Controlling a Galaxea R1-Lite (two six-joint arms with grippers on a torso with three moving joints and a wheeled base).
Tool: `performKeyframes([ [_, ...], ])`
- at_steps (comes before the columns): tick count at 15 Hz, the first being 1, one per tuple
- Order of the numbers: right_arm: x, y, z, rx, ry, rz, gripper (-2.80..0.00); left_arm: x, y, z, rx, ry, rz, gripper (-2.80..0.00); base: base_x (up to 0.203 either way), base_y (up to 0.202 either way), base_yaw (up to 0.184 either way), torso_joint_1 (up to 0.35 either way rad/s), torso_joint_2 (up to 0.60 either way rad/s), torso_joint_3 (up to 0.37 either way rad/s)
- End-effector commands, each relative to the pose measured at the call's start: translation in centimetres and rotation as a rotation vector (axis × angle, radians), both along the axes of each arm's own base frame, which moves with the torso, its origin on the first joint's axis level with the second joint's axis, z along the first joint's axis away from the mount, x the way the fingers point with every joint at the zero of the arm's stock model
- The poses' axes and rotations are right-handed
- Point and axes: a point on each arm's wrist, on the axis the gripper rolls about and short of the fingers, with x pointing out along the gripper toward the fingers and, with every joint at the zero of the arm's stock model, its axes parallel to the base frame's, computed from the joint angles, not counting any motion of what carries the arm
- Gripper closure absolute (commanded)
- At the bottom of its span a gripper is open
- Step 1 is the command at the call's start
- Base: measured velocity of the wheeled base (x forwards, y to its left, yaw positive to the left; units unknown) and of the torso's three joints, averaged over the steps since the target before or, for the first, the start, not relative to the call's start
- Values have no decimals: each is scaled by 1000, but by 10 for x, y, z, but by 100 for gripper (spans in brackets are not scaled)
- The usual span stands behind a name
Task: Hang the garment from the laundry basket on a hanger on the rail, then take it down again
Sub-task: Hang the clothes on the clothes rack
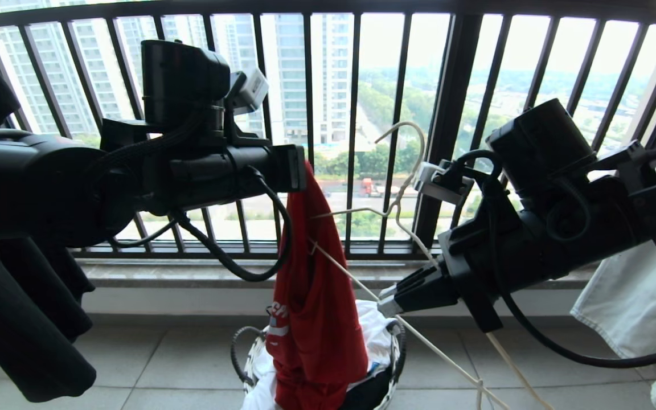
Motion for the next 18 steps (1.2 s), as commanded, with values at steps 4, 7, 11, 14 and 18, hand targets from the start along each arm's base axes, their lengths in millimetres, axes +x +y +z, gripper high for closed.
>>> performKeyframes([
  [4,8,-7,-1,-27,-41,-39,0,-10,0,2,100,114,1,0,0,0,0,0,0,0],
  [7,6,-9,-5,-45,-51,-19,0,-14,1,3,120,133,5,0,0,0,0,0,0,0],
  [11,6,-4,-9,-55,-46,15,0,-29,-17,3,94,153,-64,0,0,0,0,0,0,0],
  [14,4,-7,-5,-47,-60,12,0,-34,-21,7,59,163,-74,0,0,0,0,0,0,0],
  [18,-5,-15,4,12,-63,49,0,-51,-20,16,-51,225,-261,0,0,0,0,0,0,0],
])
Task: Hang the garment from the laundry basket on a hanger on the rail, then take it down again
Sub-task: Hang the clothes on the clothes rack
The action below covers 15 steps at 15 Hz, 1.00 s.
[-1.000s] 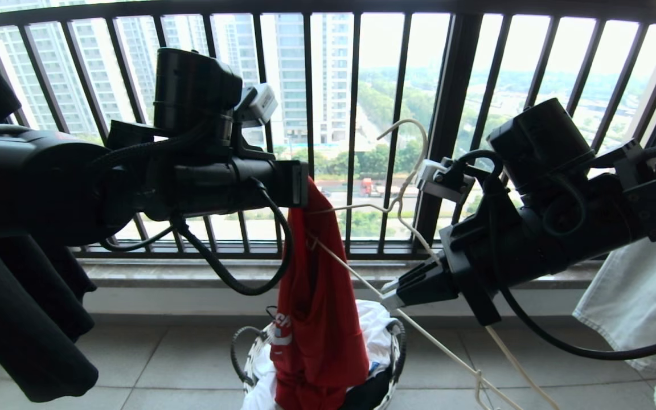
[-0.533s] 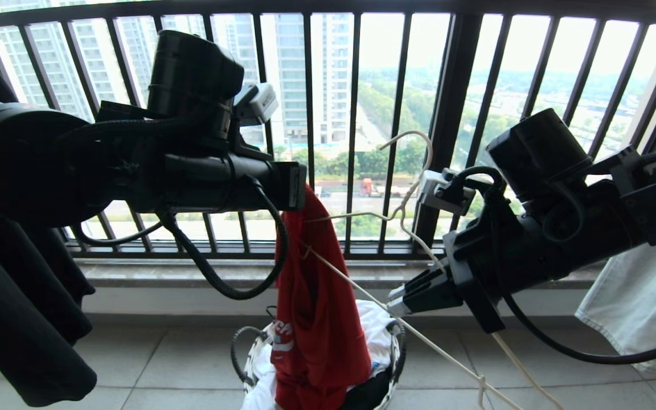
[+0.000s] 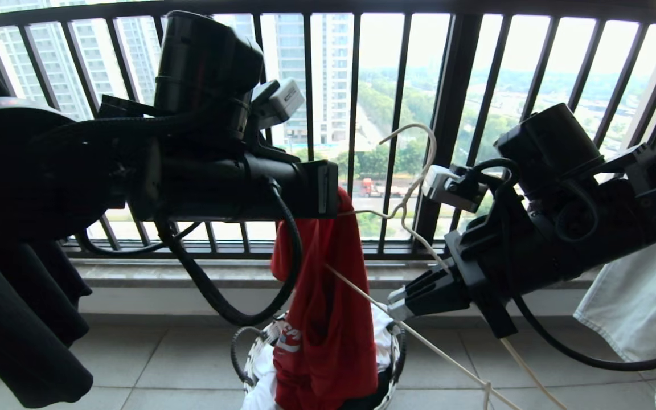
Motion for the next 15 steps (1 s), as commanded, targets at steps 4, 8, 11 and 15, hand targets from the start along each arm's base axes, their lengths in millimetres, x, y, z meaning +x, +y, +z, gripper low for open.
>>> performKeyframes([
  [4,-5,-12,9,72,7,38,0,-12,7,7,-66,38,-116,0,0,0,0,0,0,0],
  [8,-3,-17,12,76,-4,19,0,0,20,7,-21,-20,-12,0,0,0,0,0,0,0],
  [11,-2,-18,12,58,-16,-3,0,11,37,16,18,-133,124,0,0,0,0,0,0,0],
  [15,-2,-18,12,49,-22,-15,0,8,43,20,21,-154,132,0,0,0,0,0,0,0],
])
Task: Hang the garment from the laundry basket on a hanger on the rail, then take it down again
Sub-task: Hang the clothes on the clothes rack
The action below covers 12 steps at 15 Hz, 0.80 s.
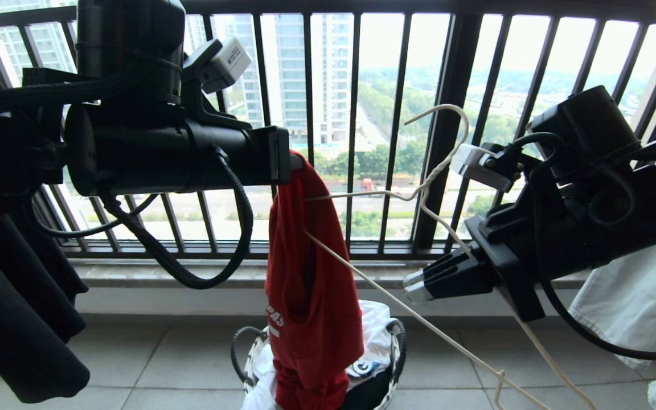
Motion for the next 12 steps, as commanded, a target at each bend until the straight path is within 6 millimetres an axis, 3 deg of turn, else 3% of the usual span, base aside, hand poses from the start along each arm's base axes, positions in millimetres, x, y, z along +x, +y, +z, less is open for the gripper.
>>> performKeyframes([
  [1,-1,-1,1,2,-2,4,0,-1,3,0,14,-3,5,0,0,0,0,0,0,0],
  [8,-8,-13,7,5,-62,-2,0,16,-4,-15,99,-5,74,0,0,0,0,0,0,0],
  [12,-8,-11,-1,54,-25,88,0,20,-6,-19,103,7,69,0,0,0,0,0,0,0],
])
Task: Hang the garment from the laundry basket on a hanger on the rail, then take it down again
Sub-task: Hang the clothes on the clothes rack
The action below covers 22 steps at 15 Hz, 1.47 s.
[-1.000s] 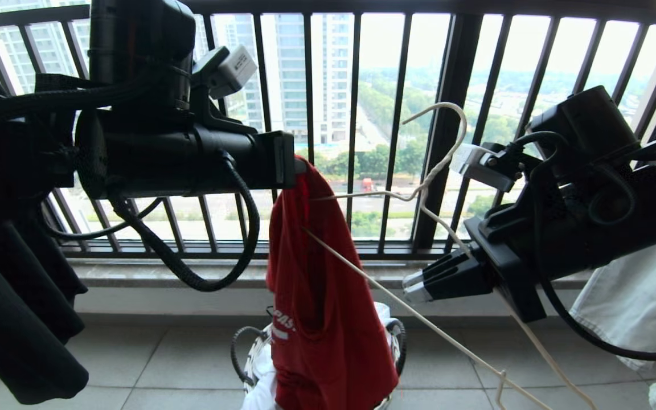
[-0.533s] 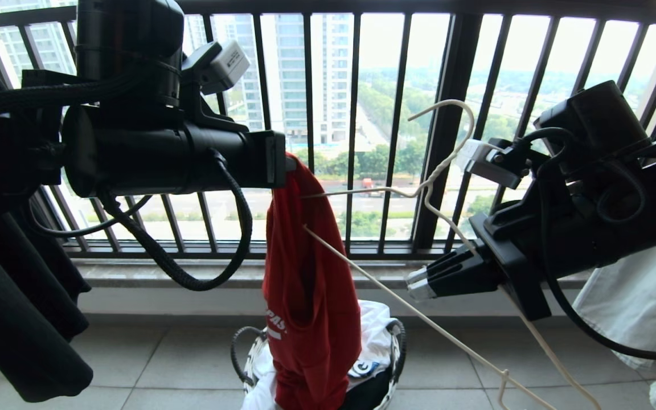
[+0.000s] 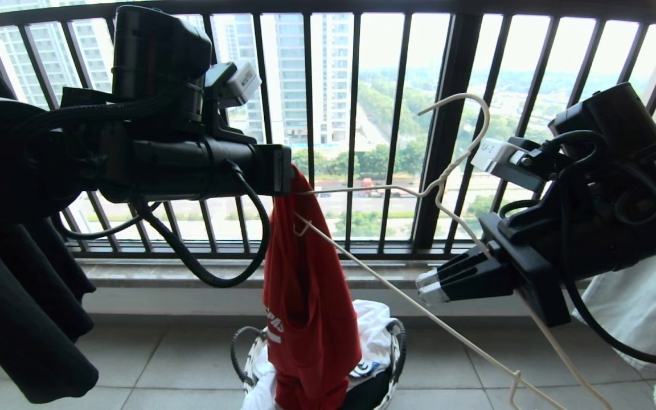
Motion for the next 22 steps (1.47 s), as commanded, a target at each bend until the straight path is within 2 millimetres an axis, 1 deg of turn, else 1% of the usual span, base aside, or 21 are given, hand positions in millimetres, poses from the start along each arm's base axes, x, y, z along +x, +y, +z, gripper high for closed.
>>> performKeyframes([
  [1,-1,1,-4,31,31,54,0,4,-4,-6,6,19,-9,0,0,0,0,0,0,0],
  [4,1,3,-7,46,50,79,0,-2,-12,-9,-6,43,-84,0,0,0,0,0,0,0],
  [6,-2,6,-9,49,61,101,0,0,-16,-14,-1,57,-90,0,0,0,0,0,0,0],
  [8,-4,10,-11,47,70,120,0,0,-16,-14,-2,58,-90,0,0,0,0,0,0,0],
  [11,-6,12,-10,73,91,155,0,-5,-23,-17,-18,34,-118,0,0,0,0,0,0,0],
  [13,-5,13,-9,78,92,155,0,-13,-28,-21,-59,-23,-160,0,0,0,0,0,0,0],
  [15,-4,11,-7,85,91,145,0,-24,-30,-17,-87,-48,-209,0,0,0,0,0,0,0],
  [17,-3,11,-6,91,81,143,0,-30,-31,-18,-131,-11,-289,0,0,0,0,0,0,0],
  [19,-1,8,-6,94,79,132,0,-36,-28,-14,-195,32,-362,0,0,0,0,0,0,0],
  [22,3,6,-4,107,73,112,0,-40,-30,-16,-202,49,-397,0,0,0,0,0,0,0],
])
